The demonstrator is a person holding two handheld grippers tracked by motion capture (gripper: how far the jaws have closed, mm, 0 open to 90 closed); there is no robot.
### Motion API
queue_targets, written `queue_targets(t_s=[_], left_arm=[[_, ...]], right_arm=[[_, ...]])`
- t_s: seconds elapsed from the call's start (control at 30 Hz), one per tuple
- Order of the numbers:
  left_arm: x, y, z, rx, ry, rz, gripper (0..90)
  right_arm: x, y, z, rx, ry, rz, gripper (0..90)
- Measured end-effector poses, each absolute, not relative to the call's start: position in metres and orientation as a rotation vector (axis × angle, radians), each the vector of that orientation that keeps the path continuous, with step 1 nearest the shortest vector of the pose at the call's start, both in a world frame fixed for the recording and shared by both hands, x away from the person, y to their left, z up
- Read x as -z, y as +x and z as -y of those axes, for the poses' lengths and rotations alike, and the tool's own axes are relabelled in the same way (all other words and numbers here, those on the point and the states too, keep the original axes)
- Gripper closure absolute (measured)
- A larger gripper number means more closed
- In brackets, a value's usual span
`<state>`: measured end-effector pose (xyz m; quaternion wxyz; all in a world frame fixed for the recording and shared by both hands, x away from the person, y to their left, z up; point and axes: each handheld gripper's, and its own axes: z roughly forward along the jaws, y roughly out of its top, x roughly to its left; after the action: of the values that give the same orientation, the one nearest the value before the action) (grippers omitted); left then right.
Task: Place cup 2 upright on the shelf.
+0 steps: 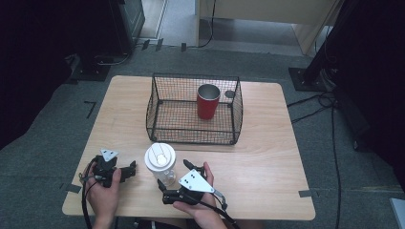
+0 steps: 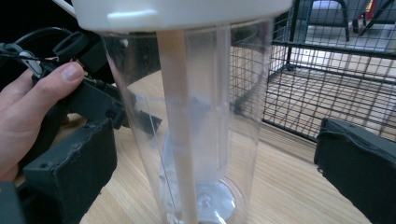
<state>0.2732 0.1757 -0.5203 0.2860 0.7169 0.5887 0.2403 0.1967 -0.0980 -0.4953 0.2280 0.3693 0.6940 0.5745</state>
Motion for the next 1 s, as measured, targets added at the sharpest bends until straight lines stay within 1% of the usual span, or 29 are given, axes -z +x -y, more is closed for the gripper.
queue_targets(t_s=[0.53, 1.0], left_arm=[[0.52, 0.273, -0.176, -0.642, 1.917, -1.574, 0.4], [0.52, 0.273, -0.176, -0.643, 1.917, -1.573, 0.4]], right_arm=[[0.488, 0.21, 0.077, -1.596, 1.005, -1.894, 0.4], [0.484, 0.22, 0.064, -1.597, 1.016, -1.854, 6.8]])
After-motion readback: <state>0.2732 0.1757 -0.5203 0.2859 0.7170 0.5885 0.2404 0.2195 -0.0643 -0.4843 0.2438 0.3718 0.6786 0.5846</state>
